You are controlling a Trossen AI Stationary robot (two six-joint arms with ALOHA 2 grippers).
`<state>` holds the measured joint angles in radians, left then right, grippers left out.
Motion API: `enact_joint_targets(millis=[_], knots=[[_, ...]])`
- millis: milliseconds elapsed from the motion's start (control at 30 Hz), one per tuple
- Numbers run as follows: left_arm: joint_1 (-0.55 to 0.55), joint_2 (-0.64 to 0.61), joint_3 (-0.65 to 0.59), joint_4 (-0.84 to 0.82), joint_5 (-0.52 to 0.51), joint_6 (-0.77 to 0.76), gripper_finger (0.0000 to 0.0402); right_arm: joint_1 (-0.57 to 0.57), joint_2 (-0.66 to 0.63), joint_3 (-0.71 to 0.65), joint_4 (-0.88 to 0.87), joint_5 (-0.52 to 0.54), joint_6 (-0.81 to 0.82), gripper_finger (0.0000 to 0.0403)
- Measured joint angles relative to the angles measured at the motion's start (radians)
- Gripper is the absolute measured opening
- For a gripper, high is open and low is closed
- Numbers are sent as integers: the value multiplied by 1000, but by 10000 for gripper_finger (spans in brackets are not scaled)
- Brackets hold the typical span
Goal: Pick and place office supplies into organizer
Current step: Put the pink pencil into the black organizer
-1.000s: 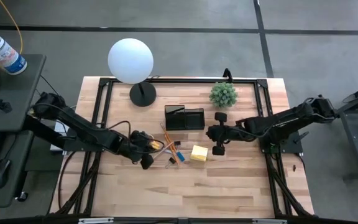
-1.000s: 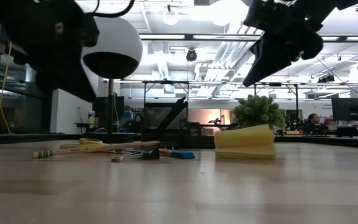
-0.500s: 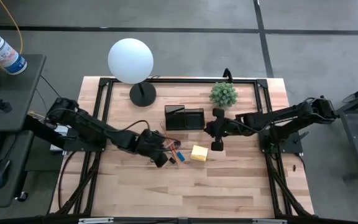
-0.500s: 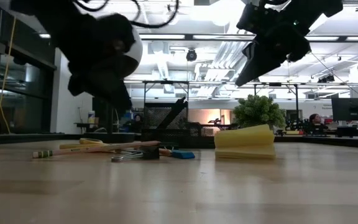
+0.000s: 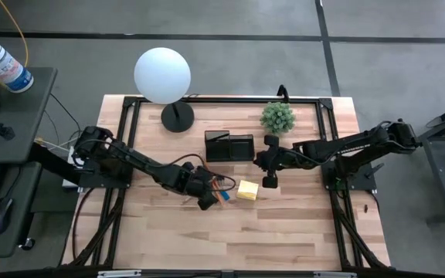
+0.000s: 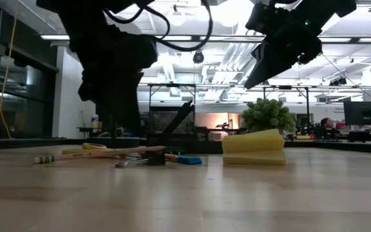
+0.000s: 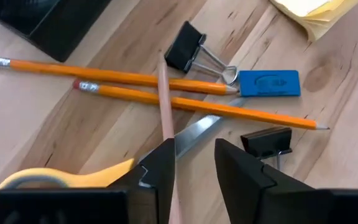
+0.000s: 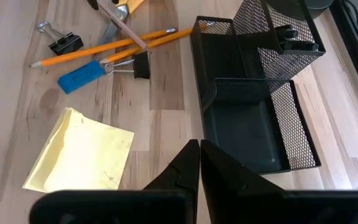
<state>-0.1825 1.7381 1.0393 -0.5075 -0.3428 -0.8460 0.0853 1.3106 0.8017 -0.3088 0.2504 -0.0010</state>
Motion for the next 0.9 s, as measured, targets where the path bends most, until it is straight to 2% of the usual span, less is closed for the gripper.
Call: enact_joint_targets(millis=[200,567,900], knots=[[32,32,41,-46,36,23,97,0,0,0,0,-2,0,12],[104,69,41,-83,69,62,97,1,0,0,0,-26,0,12],[104,90,42,-40,103,105,97,0,0,1,0,-26,-1,12]])
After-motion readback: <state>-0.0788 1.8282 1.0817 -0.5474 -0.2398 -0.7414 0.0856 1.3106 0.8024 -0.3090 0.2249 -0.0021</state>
